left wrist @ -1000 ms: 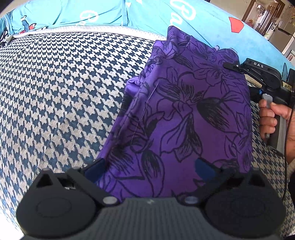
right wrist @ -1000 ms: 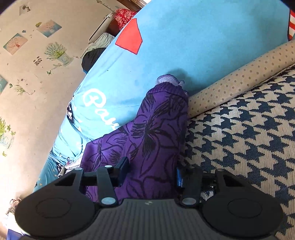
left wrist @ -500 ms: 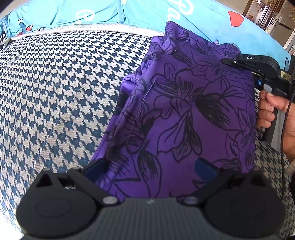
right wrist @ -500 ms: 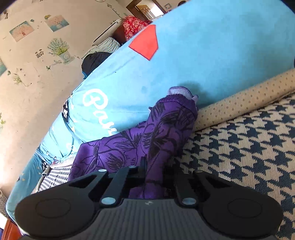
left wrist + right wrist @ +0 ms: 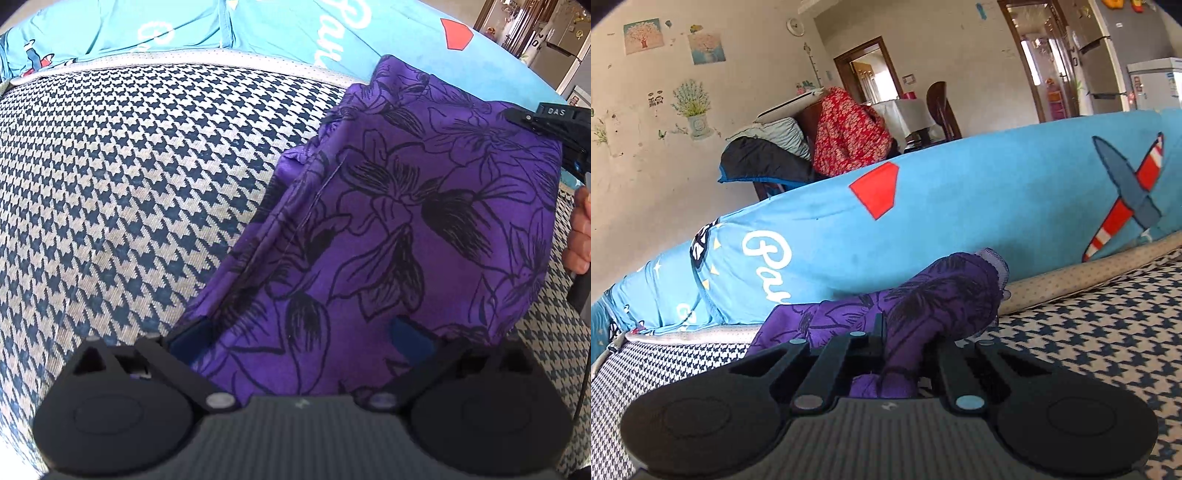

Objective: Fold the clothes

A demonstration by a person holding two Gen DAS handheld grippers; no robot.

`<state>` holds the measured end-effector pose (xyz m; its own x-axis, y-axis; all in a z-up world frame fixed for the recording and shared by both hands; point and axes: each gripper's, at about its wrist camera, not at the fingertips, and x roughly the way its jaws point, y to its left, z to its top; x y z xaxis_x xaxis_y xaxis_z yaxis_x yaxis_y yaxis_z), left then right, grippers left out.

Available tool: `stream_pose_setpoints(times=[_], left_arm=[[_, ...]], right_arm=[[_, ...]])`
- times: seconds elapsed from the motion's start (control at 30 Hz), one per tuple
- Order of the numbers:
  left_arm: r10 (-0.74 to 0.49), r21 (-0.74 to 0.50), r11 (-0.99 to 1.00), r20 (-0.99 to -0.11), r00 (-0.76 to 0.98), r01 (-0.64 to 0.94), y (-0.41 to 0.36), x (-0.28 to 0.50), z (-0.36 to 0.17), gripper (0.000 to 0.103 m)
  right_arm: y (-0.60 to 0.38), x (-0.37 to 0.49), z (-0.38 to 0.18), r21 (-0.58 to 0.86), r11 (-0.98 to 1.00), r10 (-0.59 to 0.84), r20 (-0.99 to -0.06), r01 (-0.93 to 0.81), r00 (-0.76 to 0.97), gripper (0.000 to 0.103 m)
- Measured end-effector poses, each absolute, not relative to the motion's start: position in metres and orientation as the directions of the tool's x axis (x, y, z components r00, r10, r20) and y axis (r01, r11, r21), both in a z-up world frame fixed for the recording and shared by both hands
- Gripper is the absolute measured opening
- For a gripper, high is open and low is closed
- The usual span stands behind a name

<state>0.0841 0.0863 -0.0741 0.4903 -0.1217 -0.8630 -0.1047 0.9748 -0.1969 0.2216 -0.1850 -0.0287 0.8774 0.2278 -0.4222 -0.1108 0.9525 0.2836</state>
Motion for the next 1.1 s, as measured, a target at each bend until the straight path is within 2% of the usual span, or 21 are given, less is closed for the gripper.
stream_pose_setpoints(times=[0.3, 0.4, 0.5, 0.57, 0.67, 0.87, 1.1], left_arm=[[-0.204, -0.269, 0.961, -0.837, 0.508, -0.059, 0.094, 0.072, -0.069, 0.103], [-0.213, -0.289, 0.954, -0.832, 0.512, -0.072, 0.101, 0.068, -0.069, 0.103], [-0.23, -0.312, 0.947, -0.828, 0.511, -0.08, 0.106, 0.066, -0.07, 0.103], [-0.227, -0.31, 0.947, -0.826, 0.516, -0.079, 0.109, 0.063, -0.069, 0.103], [-0.208, -0.295, 0.952, -0.824, 0.526, -0.086, 0.113, 0.057, -0.066, 0.103], [-0.19, -0.303, 0.946, -0.807, 0.559, -0.117, 0.125, 0.05, -0.058, 0.103], [-0.169, -0.307, 0.939, -0.801, 0.574, -0.152, 0.139, 0.043, -0.056, 0.103]], right_arm=[[-0.235, 0.166, -0.011, 0.187, 0.98, 0.015, -0.391, 0.064, 0.92, 0.006], [-0.254, 0.169, -0.03, 0.158, 0.981, -0.025, -0.463, 0.111, 0.886, 0.007], [-0.274, 0.176, -0.055, 0.21, 0.964, -0.007, -0.587, 0.161, 0.81, 0.008], [-0.285, 0.174, -0.063, 0.264, 0.946, 0.012, -0.608, 0.189, 0.794, 0.01], [-0.293, 0.161, -0.057, 0.312, 0.927, 0.025, -0.601, 0.206, 0.799, 0.02], [-0.288, 0.129, -0.037, 0.307, 0.934, 0.025, -0.566, 0.183, 0.824, 0.034], [-0.268, 0.089, -0.03, 0.265, 0.962, 0.093, -0.561, 0.072, 0.823, 0.035]])
